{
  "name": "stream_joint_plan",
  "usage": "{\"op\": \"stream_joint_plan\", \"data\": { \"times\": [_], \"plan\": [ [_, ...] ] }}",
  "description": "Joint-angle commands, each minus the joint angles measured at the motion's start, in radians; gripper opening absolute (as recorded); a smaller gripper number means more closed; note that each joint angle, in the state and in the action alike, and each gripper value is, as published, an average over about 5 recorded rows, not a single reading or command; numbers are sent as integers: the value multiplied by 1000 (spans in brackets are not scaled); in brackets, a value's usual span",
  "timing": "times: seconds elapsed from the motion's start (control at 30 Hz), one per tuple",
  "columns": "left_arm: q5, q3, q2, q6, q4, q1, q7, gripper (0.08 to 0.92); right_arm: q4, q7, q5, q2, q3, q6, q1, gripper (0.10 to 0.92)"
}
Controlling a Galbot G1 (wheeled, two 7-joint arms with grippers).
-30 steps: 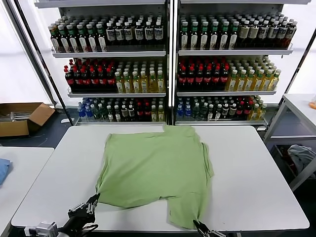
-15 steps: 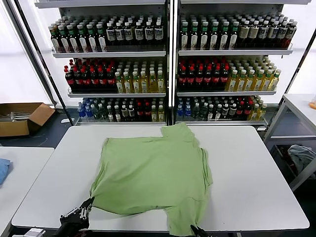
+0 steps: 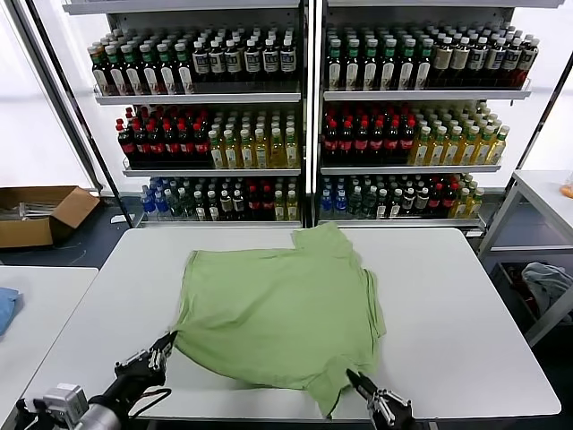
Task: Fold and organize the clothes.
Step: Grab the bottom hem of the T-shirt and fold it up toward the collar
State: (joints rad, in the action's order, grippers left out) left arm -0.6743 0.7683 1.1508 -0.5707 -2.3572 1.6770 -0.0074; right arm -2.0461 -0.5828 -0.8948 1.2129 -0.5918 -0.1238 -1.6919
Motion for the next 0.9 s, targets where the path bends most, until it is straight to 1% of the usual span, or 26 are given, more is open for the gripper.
{"op": "stream_joint_plan", "data": {
  "times": [0.03, 0.2, 0.33, 0.47, 0.6, 0.73, 0.83, 0.9],
  "plan": [
    [-93, -4, -92, -6, 69, -152, -14, 87, 55, 7, -95, 2, 0, -23, 140, 110],
    [-140, -26, -135, -6, 154, -235, -31, 87, 141, 34, -131, 7, 13, -37, 250, 110],
    [-180, -51, -166, -7, 257, -313, -42, 87, 225, 51, -144, -4, 34, -44, 358, 110],
    [-197, -79, -180, -7, 367, -391, -49, 87, 330, 69, -142, -10, 60, -45, 462, 110],
    [-196, -113, -174, -8, 450, -433, -52, 87, 431, 82, -124, -15, 105, -42, 543, 110],
    [-177, -146, -156, -8, 509, -444, -50, 87, 508, 96, -88, -7, 148, -34, 604, 110],
    [-143, -160, -141, -8, 543, -441, -38, 93, 540, 120, -46, 2, 179, -31, 630, 110],
    [-122, -162, -132, -8, 554, -433, -24, 114, 541, 146, -9, 5, 198, -37, 634, 129]
  ]
}}
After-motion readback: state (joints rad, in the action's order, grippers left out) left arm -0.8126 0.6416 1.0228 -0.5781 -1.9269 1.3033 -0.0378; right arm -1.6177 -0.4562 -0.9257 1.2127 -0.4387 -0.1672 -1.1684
